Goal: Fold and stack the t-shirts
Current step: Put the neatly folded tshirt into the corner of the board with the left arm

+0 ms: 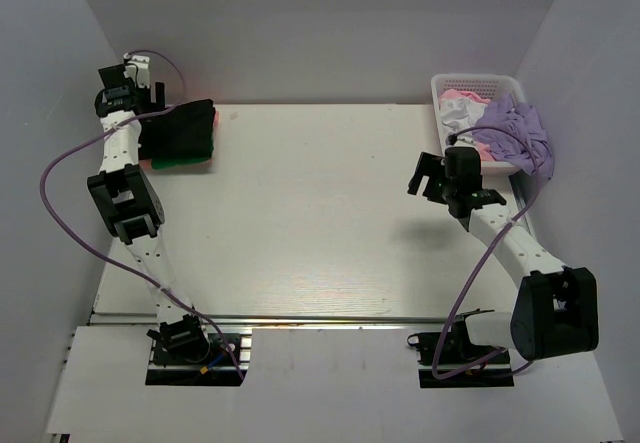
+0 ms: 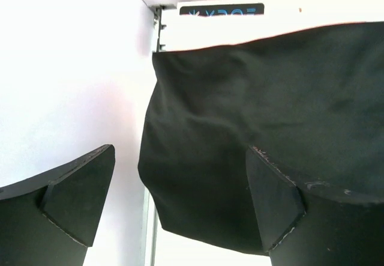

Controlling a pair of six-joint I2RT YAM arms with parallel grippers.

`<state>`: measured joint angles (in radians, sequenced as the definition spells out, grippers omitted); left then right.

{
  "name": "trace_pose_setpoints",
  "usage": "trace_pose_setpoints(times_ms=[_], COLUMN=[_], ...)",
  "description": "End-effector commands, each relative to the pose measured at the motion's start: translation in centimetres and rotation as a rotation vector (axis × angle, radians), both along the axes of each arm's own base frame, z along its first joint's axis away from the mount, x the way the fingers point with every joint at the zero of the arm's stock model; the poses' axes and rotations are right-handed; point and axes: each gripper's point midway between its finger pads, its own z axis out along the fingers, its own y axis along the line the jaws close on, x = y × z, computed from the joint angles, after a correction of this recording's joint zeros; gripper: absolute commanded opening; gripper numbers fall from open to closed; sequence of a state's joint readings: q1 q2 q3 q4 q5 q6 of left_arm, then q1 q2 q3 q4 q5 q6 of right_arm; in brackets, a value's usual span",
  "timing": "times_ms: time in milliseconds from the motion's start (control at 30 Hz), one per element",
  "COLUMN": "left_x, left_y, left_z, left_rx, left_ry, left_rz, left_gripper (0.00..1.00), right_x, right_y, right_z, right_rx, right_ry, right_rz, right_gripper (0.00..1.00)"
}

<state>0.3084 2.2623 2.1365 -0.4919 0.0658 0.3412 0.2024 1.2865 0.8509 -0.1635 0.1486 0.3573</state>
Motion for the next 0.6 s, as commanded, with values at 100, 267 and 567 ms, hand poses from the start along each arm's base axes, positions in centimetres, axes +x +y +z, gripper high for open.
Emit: trace_pose_setpoints(times_ms=[100,267,567], left_x=[0.8,0.7,-0.8], left_y=[-1.7,-4.7,-16.5], left_z=[7.4,6.8,8.8], left_rx=[-0.055,-0.197,-0.456], left_ry=[-0.181,-0.173,-0.163], left_rz=[-0.019,-0.067,-0.238], left_gripper=[1.0,1.0,1.0], right_x=[0.3,-0.3,-1.4], right_y=[0.5,0.5,2.0], right_z=[1.7,1.8,1.1], right_rx=[0.01,0.011,0.066], right_ry=[-0.045,-0.056,-0.068], right_rz=[0.048,0.061,0.133], right_gripper=[0.9,0.9,0.9])
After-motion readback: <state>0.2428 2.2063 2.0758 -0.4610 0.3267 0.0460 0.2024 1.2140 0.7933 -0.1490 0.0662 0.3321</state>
